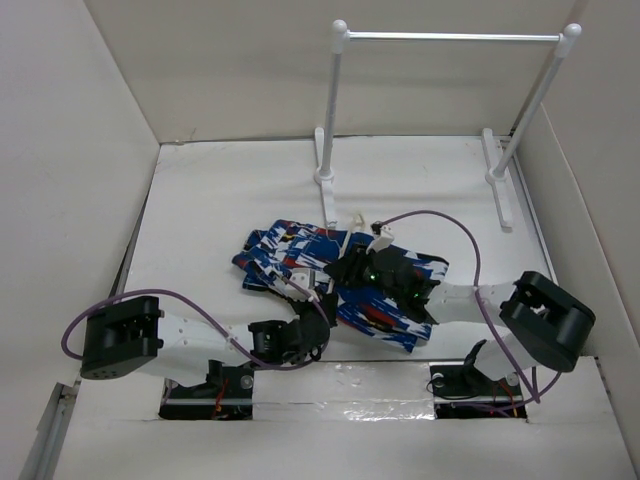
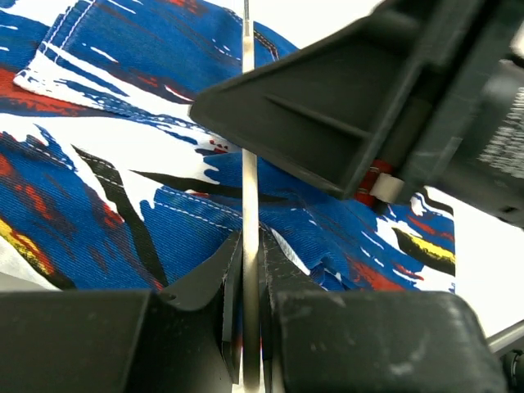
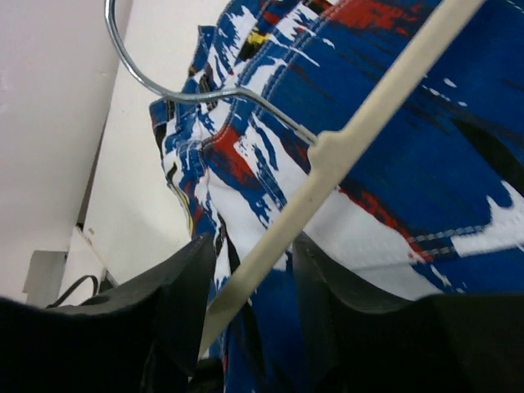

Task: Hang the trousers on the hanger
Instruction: Place the trousers on the hanger, then place the hanger at the clothesline.

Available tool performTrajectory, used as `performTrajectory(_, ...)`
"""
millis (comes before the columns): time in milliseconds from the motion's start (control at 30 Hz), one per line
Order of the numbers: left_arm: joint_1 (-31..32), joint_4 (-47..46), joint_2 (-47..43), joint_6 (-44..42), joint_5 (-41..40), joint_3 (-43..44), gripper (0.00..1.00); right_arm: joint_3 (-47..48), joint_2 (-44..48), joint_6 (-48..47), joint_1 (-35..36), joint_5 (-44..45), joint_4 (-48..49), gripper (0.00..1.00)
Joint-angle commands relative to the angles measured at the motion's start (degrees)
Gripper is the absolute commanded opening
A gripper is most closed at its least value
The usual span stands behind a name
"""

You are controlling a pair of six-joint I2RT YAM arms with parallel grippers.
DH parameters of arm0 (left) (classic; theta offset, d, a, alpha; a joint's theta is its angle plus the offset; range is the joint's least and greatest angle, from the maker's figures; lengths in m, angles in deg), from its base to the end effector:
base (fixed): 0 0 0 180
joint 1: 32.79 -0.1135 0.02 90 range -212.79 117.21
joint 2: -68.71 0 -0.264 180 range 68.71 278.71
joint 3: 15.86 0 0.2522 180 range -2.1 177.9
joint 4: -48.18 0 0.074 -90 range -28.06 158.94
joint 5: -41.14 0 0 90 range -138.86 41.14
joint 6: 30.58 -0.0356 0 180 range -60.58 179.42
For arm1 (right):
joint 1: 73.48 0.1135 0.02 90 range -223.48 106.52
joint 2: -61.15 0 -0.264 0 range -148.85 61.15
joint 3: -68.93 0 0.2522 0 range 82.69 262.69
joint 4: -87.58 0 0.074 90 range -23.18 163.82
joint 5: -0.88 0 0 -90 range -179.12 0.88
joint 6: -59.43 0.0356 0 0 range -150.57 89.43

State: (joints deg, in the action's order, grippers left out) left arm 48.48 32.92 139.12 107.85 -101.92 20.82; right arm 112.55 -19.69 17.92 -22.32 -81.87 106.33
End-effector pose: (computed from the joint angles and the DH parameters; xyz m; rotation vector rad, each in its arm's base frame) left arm 0.0633 -0.2247 0.1920 -0.1070 1.8228 -0.7557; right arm 0.1807 0.2172 0.1870 0.0454 2.0356 1.0363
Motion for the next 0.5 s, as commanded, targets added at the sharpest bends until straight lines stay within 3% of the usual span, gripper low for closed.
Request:
performTrajectory(0, 0.73, -6.31, -2.03, -1.05, -3.10, -0.06, 0.00, 0.63, -3.53, 1.78, 0.61, 1.11, 13.44, 0.47)
performTrajectory(33, 1.25, -7.19, -2.12, -1.31, -3.02, -0.15, 0.00, 0.63, -4.41, 3.09, 0.61, -0.46, 16.41, 0.45)
performTrajectory(167, 1.96, -7.19, -3.08, -3.50, -3.54, 0.02, 0.00, -0.51, -7.31, 6.35, 1.14, -1.97, 23.11, 0.15)
performTrajectory(267, 1.96, -6.06, -5.62, -4.48, -3.72, 0.37, 0.00, -2.18, -6.27, 8.46, 1.14, -1.80, 26.28, 0.01)
performTrajectory(400, 1.96, -4.65, -12.65, -7.90, -3.19, 0.37, 0.01, -1.75, -2.05, 9.52, -0.52, -3.98, 26.47, 0.00)
performTrajectory(433, 1.96, -2.91, -14.41, -8.25, -3.28, 0.64, 0.06, -1.57, -0.22, 10.56, -1.05, -5.39, 26.98, 0.00)
performTrajectory(467, 1.96, -2.37, -18.08, -9.13, -3.37, 0.81, 0.18, -1.74, 0.67, 11.09, -1.58, -6.01, 27.60, 0.00)
